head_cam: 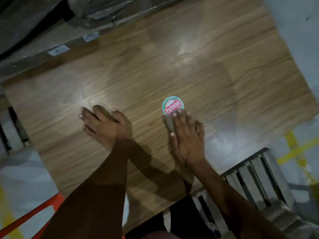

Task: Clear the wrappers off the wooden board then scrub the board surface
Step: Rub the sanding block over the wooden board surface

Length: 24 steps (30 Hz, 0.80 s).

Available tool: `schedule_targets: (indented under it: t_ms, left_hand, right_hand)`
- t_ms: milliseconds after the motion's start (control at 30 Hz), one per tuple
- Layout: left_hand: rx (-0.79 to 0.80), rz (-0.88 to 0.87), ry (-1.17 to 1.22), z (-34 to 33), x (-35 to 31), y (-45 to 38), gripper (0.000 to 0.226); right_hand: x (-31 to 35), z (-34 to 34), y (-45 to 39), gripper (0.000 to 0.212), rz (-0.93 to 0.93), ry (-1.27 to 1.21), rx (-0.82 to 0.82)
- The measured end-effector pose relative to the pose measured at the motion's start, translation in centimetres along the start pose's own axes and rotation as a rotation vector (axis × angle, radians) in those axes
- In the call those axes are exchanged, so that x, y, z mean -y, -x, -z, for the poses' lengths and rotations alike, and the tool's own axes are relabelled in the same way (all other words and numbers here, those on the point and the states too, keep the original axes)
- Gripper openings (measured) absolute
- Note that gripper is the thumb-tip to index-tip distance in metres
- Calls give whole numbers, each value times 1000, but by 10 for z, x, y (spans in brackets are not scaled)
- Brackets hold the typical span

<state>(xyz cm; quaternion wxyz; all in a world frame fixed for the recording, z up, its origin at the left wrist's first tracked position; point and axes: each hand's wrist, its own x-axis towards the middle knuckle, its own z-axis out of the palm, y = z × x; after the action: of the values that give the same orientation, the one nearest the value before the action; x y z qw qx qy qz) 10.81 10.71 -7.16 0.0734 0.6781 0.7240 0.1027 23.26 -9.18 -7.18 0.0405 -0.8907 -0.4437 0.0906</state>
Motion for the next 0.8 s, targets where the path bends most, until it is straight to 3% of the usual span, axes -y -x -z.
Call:
schedule_targets:
  t_ms: [67,133,267,333,467,533,667,733,800]
  left_hand:
    - [13,-6,-8,0,-1,0,61]
    - [40,-31,-10,2,-1,0,62]
    - [93,-82,-39,4,3,-2,67]
    - [118,-140,-58,4,4,-2,68]
    - [136,-357,-5,7,8,4,59]
    - [144,-526,60,9,12,8,52]
    - [203,-898,31,18,15,30,44]
    - [207,-880,-11,22,15,53,44]
    - [237,-724,-29,24,23,85,48]
  right_hand:
    - [-9,1,0,65,-218,-43,-37]
    - [-1,-1,7,66,-309,-78,-53]
    - [16,-6,43,65,31,-44,14]
    - [1,-6,50,64,71,-35,10]
    - [-22,-3,54,65,-315,-107,-25]
    - [-14,-4,67,66,-363,-129,-34]
    - [-2,-8,112,64,67,-51,59]
    - [-19,-6,125,62,78,-40,52]
    - [-31,-2,133,63,-173,-101,46]
